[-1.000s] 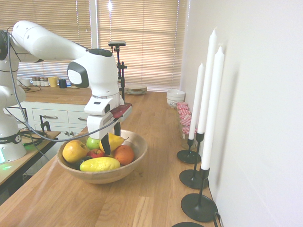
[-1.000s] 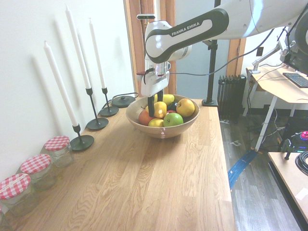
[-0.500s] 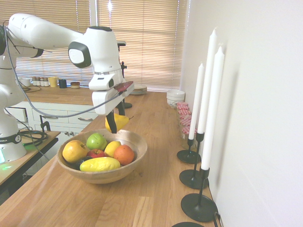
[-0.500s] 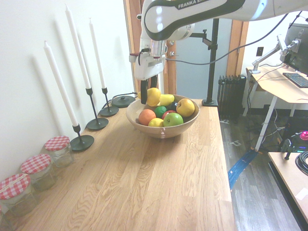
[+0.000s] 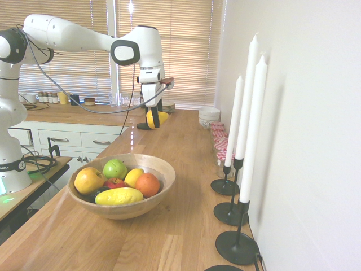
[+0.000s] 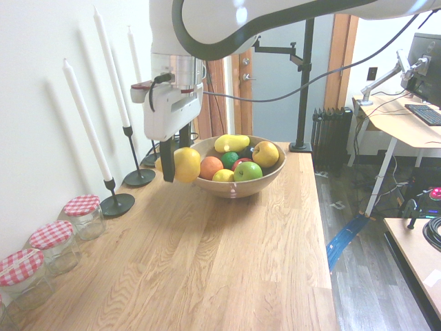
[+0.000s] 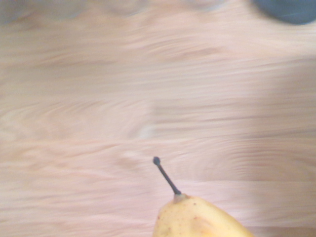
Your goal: Take pear out of the basket
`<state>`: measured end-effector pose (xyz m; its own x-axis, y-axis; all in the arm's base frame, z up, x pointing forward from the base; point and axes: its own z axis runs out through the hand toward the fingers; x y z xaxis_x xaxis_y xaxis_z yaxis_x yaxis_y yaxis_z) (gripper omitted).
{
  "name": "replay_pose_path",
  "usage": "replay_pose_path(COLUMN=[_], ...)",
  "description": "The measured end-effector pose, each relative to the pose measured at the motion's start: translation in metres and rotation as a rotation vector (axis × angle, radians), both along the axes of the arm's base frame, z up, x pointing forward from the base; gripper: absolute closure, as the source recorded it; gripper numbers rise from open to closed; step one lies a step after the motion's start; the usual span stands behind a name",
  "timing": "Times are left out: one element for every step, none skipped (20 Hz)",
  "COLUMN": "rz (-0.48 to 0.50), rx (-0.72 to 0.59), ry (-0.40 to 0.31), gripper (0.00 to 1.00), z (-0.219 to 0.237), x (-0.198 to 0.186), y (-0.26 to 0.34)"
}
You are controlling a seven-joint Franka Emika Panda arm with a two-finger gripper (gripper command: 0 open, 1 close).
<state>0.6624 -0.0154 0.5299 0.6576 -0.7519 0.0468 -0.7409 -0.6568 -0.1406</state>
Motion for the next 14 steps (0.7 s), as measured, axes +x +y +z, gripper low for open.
replay_pose_path(rz=[0.01, 0.017, 0.021, 0.022, 0.02, 0.019, 0.018, 0.015, 0.013, 0.01, 0.007, 0.005, 0.007, 0.016], rx=[-0.005, -0.008, -0.013, -0.02, -0.025, -0.027, -0.029, -0.031, -0.032, -0.033, -0.034, -0.034, -0.035, -0.04], ry=[0.01, 0.023, 0.036, 0.051, 0.068, 0.085, 0.1, 0.112, 0.124, 0.132, 0.139, 0.139, 0.134, 0.124], gripper=[1.0, 1.0, 1.0, 1.0, 1.0, 1.0, 1.0, 1.0, 1.0, 1.0, 1.0, 1.0, 1.0, 1.0], z=[-0.009, -0.02, -0.034, -0.049, -0.066, -0.082, -0.096, -0.109, -0.12, -0.128, -0.133, -0.138, -0.14, -0.143], x=[0.0, 0.001, 0.001, 0.001, 0.0, 0.0, -0.001, -0.001, -0.002, -0.003, -0.004, -0.004, -0.004, -0.004], y=[0.012, 0.02, 0.025, 0.028, 0.028, 0.027, 0.026, 0.025, 0.023, 0.021, 0.02, 0.018, 0.017, 0.017])
